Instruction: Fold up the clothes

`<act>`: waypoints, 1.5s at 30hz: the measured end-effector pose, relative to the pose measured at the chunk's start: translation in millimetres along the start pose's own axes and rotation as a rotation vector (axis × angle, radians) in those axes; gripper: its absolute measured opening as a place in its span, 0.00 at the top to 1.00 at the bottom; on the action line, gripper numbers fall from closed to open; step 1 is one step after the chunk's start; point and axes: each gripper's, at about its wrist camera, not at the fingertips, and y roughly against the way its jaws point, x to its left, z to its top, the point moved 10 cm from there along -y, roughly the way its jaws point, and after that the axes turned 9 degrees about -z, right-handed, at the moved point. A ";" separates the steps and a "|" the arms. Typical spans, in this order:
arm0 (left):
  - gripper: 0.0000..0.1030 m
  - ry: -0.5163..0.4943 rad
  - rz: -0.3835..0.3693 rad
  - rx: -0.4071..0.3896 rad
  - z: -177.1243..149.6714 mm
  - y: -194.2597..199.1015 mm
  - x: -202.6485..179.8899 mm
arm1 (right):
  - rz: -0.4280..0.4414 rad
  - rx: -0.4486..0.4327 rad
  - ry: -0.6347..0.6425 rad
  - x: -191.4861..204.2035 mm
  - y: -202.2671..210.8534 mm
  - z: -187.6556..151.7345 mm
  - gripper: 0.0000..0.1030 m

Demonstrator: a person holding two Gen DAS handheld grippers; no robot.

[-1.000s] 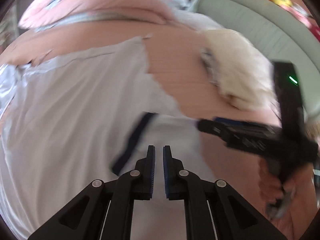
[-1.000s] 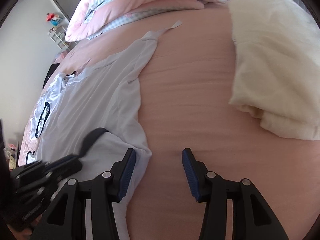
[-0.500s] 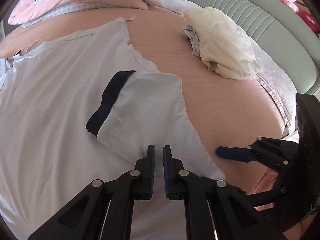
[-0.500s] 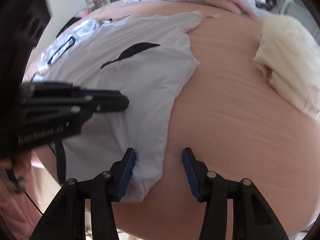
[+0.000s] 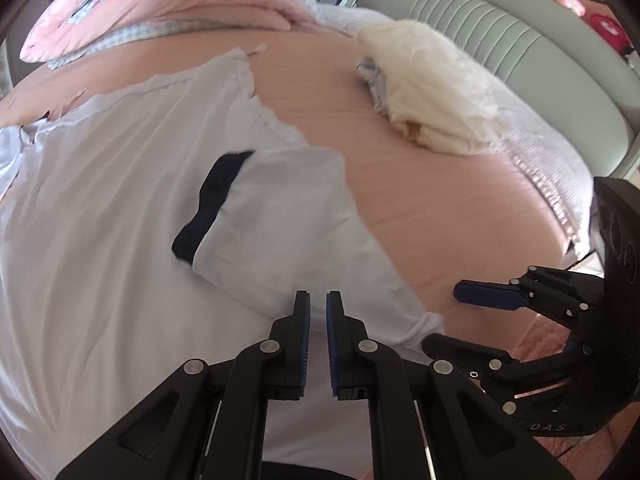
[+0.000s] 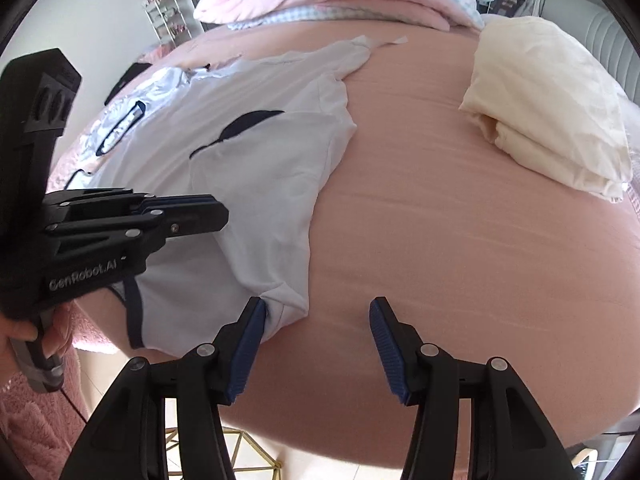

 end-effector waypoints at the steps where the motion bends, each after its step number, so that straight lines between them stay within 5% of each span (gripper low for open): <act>1: 0.94 0.005 0.000 0.019 -3.5 -2.8 2.1 | 0.000 0.035 0.010 3.1 -2.7 -2.0 0.48; 6: 0.93 -0.015 0.001 0.002 -3.9 6.1 -3.4 | 0.151 0.023 -0.119 -12.6 21.2 9.2 0.47; 10: 0.93 -0.046 -0.034 -0.021 -0.8 10.5 -13.5 | 0.165 -0.046 -0.212 -25.5 24.2 33.4 0.47; 19: 0.93 0.038 -0.015 0.040 -9.8 -0.2 5.2 | -0.047 0.027 0.014 5.0 -0.1 30.1 0.46; 24: 0.93 0.057 -0.020 0.053 -21.3 18.5 16.1 | -0.121 0.034 -0.003 -8.6 13.4 16.1 0.44; 27: 0.85 0.064 -0.016 0.003 -27.4 41.3 26.3 | -0.110 -0.013 -0.085 -11.5 30.1 24.3 0.44; 29: 0.56 0.091 -0.017 -0.027 -31.6 55.9 38.7 | -0.068 -0.064 -0.120 -1.1 43.8 38.2 0.44; 31: 0.46 0.112 0.010 -0.065 -35.2 69.5 54.0 | -0.040 -0.102 -0.102 16.0 55.1 49.9 0.44; 37: 0.46 0.163 0.178 -0.109 -59.2 100.8 104.5 | -0.022 -0.078 0.030 82.6 44.4 48.7 0.44; 42: 0.46 0.211 0.218 -0.035 -98.5 105.9 127.8 | -0.074 0.006 0.103 112.6 8.0 27.0 0.44; 45: 0.46 0.177 0.225 0.002 -120.2 109.1 122.6 | -0.116 -0.022 0.152 111.7 18.1 8.6 0.43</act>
